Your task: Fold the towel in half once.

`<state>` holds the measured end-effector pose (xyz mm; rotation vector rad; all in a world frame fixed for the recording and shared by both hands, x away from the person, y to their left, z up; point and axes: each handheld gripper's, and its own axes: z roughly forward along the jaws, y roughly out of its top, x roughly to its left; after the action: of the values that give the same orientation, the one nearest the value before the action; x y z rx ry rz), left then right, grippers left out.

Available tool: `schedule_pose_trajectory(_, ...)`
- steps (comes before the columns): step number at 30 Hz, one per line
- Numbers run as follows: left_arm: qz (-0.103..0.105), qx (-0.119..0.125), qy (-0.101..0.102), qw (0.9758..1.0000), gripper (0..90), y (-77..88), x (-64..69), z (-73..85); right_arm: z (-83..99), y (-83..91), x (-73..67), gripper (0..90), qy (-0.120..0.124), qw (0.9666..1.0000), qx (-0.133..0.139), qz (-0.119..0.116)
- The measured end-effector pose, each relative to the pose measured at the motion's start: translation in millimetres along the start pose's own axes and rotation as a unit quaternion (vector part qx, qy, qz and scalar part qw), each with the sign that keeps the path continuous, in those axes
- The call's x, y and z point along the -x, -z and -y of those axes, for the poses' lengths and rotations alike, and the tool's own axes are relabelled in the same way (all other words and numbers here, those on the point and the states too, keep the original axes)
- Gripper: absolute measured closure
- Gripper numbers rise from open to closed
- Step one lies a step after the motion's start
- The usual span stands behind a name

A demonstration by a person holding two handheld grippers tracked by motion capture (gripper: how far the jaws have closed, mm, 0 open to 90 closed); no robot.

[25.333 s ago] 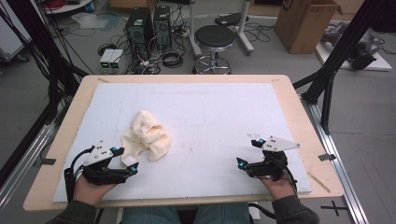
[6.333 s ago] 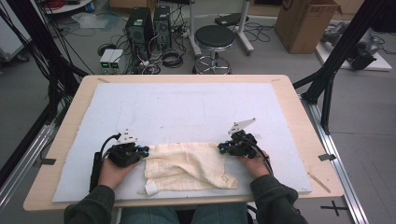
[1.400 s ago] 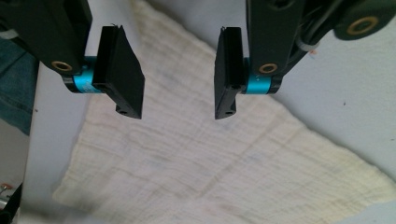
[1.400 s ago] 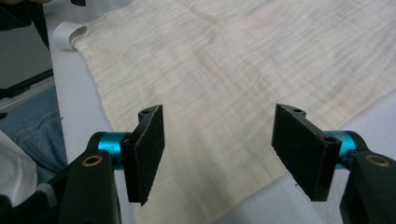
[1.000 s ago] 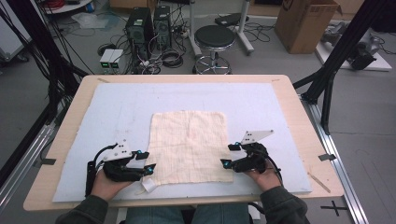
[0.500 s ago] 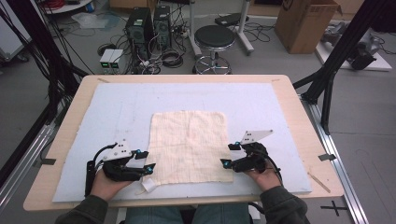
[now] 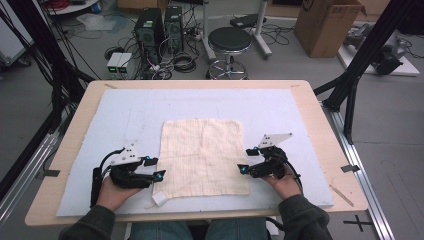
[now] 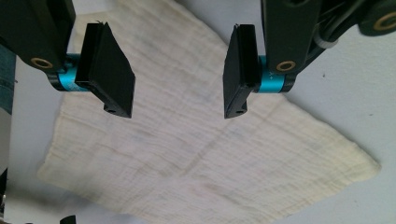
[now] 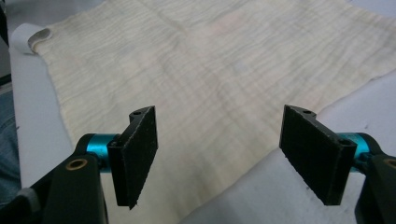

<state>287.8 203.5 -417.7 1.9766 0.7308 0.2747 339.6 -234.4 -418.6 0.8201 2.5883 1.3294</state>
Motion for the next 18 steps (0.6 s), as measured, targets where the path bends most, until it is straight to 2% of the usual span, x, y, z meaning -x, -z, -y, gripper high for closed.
schedule_pose_trajectory(3,0.003,0.008,0.010,0.9999,45.1,-1.0,-8.0,-3.5,-4.5,-1.6,6.9,27.3,0.001,1.0000,0.002,-0.001)
schedule_pose_trajectory(6,-0.002,0.004,0.011,0.9999,45.3,-2.3,-15.7,-11.0,-9.4,-3.0,13.9,27.5,-0.001,1.0000,-0.001,0.001)
schedule_pose_trajectory(8,-0.005,0.013,0.014,0.9998,45.7,-4.1,-21.4,-15.7,-12.9,-4.3,20.0,27.9,0.000,1.0000,0.000,0.004)
schedule_pose_trajectory(12,-0.015,0.006,0.018,0.9997,46.4,-12.5,-34.2,-25.3,-20.2,-5.2,32.5,28.6,-0.010,0.9999,0.002,0.010)
schedule_pose_trajectory(14,-0.014,0.013,0.032,0.9993,47.9,-16.5,-41.6,-28.2,-24.1,-6.3,38.0,29.2,-0.010,0.9999,0.002,0.014)
schedule_pose_trajectory(15,-0.016,0.009,0.038,0.9991,48.3,-18.8,-45.2,-29.8,-26.7,-6.7,41.1,29.6,-0.010,0.9998,0.000,0.016)
schedule_pose_trajectory(18,-0.025,0.009,0.046,0.9986,48.5,-24.1,-54.3,-34.5,-34.5,-8.5,49.6,31.5,-0.011,0.9997,-0.001,0.020)
